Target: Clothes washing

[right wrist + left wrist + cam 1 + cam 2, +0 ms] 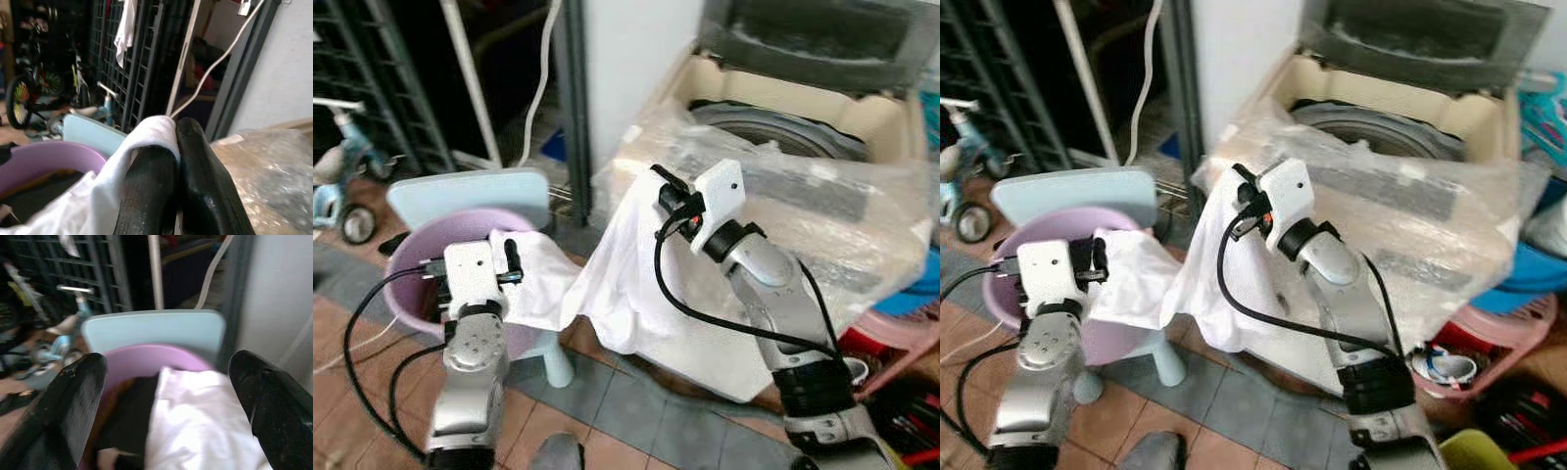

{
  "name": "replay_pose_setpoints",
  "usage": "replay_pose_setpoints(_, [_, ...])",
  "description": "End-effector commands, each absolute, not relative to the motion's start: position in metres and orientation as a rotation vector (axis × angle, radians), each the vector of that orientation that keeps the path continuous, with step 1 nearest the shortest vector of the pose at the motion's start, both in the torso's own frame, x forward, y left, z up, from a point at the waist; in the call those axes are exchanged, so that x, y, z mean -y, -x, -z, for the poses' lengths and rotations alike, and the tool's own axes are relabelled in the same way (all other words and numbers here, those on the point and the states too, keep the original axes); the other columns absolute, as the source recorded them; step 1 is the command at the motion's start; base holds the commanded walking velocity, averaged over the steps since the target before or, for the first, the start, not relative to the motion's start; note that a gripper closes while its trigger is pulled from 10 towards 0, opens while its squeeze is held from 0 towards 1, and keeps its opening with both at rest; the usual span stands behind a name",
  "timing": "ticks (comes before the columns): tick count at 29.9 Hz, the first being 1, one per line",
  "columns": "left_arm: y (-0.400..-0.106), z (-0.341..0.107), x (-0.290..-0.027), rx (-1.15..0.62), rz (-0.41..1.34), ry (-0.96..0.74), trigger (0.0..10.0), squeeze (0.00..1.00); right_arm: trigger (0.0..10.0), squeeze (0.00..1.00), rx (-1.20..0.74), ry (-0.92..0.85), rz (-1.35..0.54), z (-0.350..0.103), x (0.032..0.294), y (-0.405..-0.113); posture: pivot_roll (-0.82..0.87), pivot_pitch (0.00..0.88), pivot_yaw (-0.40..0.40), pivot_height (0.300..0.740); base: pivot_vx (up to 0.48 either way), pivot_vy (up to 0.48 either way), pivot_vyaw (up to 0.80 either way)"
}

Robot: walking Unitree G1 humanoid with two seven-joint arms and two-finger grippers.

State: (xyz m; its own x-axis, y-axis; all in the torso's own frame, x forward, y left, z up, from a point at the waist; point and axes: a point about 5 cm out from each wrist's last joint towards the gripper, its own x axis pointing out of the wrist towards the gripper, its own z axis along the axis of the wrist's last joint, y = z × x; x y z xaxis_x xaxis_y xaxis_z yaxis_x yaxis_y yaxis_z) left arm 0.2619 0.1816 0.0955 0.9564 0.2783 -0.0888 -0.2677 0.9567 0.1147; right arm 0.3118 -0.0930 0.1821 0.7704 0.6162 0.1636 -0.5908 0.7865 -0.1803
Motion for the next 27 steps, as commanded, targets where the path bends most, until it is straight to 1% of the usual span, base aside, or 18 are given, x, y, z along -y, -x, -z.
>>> replay_pose_setpoints(1, [-0.263,-0.102,-0.179,-0.078,-0.26,-0.1,10.0,0.0,10.0,0.0,0.26,0.118,-0.624,-0.194,0.099,-0.314,-0.01,0.0,-0.008,0.74,0.319,0.0,0.0])
replay_pose_setpoints(5, [-0.265,-0.102,-0.18,-0.076,-0.266,-0.094,10.0,0.0,10.0,0.0,0.286,0.141,-0.643,-0.204,0.098,-0.322,-0.01,0.0,-0.013,0.74,0.255,0.0,0.0])
replay_pose_setpoints(9, [-0.265,-0.102,-0.177,-0.075,-0.262,-0.084,10.0,0.0,10.0,0.0,0.323,0.182,-0.666,-0.223,0.101,-0.337,0.0,0.0,-0.022,0.74,0.267,0.0,0.0])
replay_pose_setpoints(14, [-0.264,-0.101,-0.176,-0.077,-0.263,-0.08,10.0,0.0,10.0,0.0,0.345,0.203,-0.68,-0.234,0.101,-0.345,0.0,0.0,-0.027,0.74,0.266,0.0,0.0])
replay_pose_setpoints(15, [-0.264,-0.101,-0.175,-0.078,-0.264,-0.077,10.0,0.0,10.0,0.0,0.358,0.219,-0.703,-0.24,0.097,-0.35,0.0,0.0,-0.029,0.74,0.262,0.0,0.0])
replay_pose_setpoints(17, [-0.264,-0.101,-0.175,-0.079,-0.264,-0.077,10.0,0.0,10.0,0.0,0.36,0.222,-0.709,-0.241,0.096,-0.351,0.0,0.0,-0.029,0.74,0.262,0.0,0.0])
replay_pose_setpoints(20, [-0.265,-0.101,-0.174,-0.078,-0.264,-0.075,10.0,0.0,10.0,0.0,0.38,0.255,-0.793,-0.251,0.086,-0.356,0.0,0.0,-0.032,0.74,0.265,0.0,0.0])
replay_pose_setpoints(22, [-0.266,-0.101,-0.174,-0.078,-0.264,-0.075,10.0,0.0,10.0,0.0,0.376,0.225,-0.822,-0.256,0.084,-0.359,0.0,0.0,-0.033,0.74,0.264,0.0,0.0])
replay_pose_setpoints(25, [-0.266,-0.101,-0.172,-0.077,-0.263,-0.069,10.0,0.0,10.0,0.0,0.383,0.132,-0.861,-0.277,0.08,-0.367,0.0,0.0,-0.039,0.74,0.264,0.0,0.0])
replay_pose_setpoints(27, [-0.266,-0.1,-0.172,-0.078,-0.264,-0.067,10.0,0.0,10.0,0.0,0.385,0.117,-0.867,-0.282,0.079,-0.369,0.0,0.0,-0.041,0.74,0.276,0.0,0.0])
